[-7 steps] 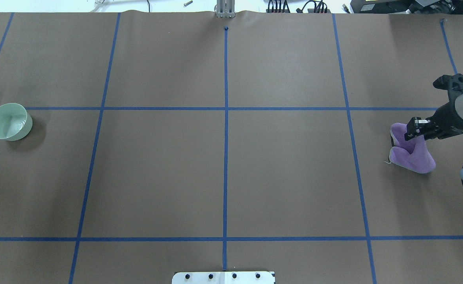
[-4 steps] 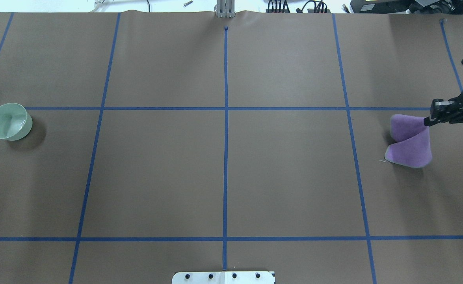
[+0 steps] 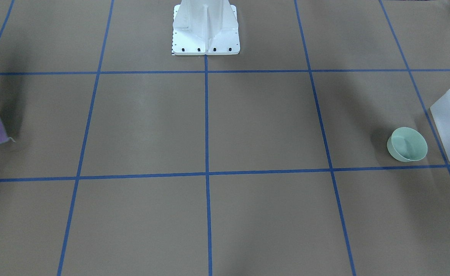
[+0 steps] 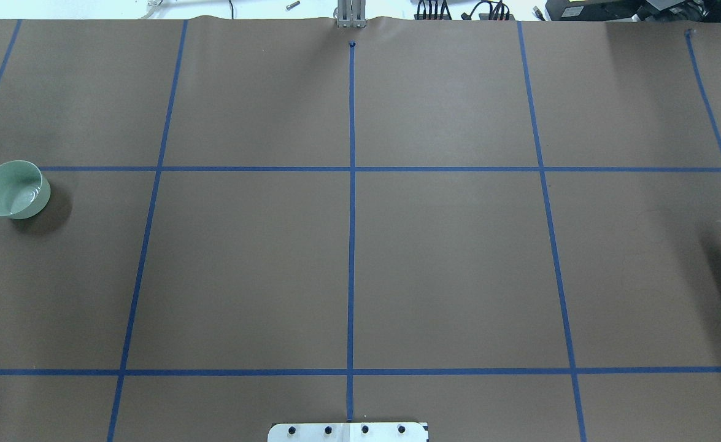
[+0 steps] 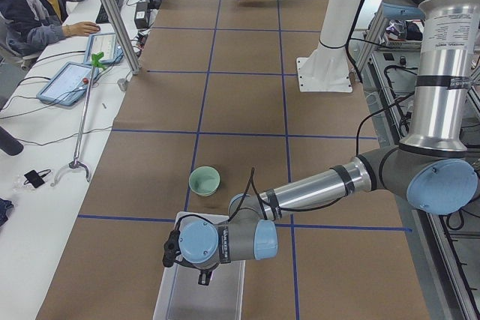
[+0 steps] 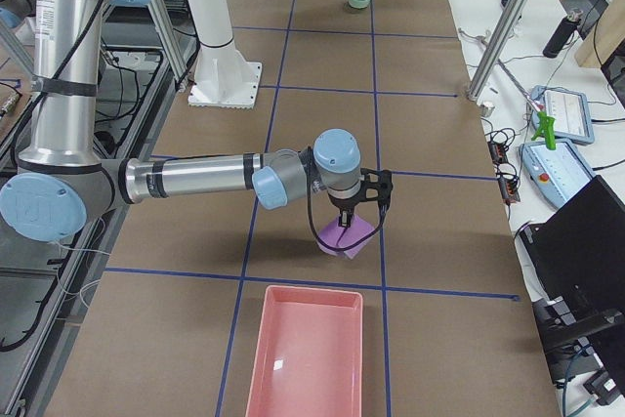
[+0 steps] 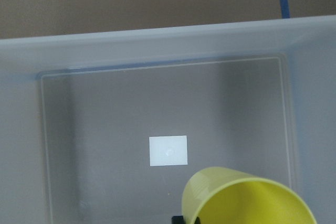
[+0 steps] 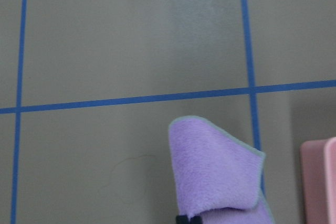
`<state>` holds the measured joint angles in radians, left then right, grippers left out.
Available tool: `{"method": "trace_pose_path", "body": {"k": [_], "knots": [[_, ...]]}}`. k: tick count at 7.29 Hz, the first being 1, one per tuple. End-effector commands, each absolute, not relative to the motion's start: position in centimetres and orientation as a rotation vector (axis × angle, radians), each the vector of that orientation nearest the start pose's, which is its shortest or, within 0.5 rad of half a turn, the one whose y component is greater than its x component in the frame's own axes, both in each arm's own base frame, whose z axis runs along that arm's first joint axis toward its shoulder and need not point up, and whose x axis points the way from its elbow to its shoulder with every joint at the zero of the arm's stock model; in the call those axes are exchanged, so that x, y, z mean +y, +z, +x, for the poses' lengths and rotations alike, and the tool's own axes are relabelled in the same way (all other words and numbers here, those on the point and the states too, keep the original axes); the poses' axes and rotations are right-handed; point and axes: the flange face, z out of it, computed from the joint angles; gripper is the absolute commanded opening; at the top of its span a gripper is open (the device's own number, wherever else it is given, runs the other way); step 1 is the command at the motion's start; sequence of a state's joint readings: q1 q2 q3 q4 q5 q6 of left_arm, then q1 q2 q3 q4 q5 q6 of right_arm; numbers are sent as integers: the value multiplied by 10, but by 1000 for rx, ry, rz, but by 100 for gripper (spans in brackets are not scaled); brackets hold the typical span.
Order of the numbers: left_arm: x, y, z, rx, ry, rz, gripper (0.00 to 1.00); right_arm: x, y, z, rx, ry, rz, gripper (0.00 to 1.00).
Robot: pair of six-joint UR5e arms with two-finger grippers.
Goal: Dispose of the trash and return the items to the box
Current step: 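Carry the cup into the clear bin while the right gripper lifts the cloth, then drop the purple cloth into the pink bin with the right gripper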
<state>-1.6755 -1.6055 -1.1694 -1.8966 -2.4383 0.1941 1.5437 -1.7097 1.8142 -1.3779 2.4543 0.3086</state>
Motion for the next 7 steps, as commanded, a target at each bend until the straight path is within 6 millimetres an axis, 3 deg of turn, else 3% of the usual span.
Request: {"method": "trace_pose_path", "body": {"k": [1,3,4,6,7], "knots": [[-472,799,-86,871,57,66,0,-424,599,120,-864,68,136,0],[-475,802,-67,870,63,50,0,-406,624,161,-763,-4,142,0],[-474,806,-61,870,77,49,0,-400,645,171,-719,-43,128,0],[-476,807,-46,867,77,35,0,-414,686,193,-706,-106,107,0],[-477,808,-39,863,79,50,17,-425,691,203,-681,-130,108,0]]}}
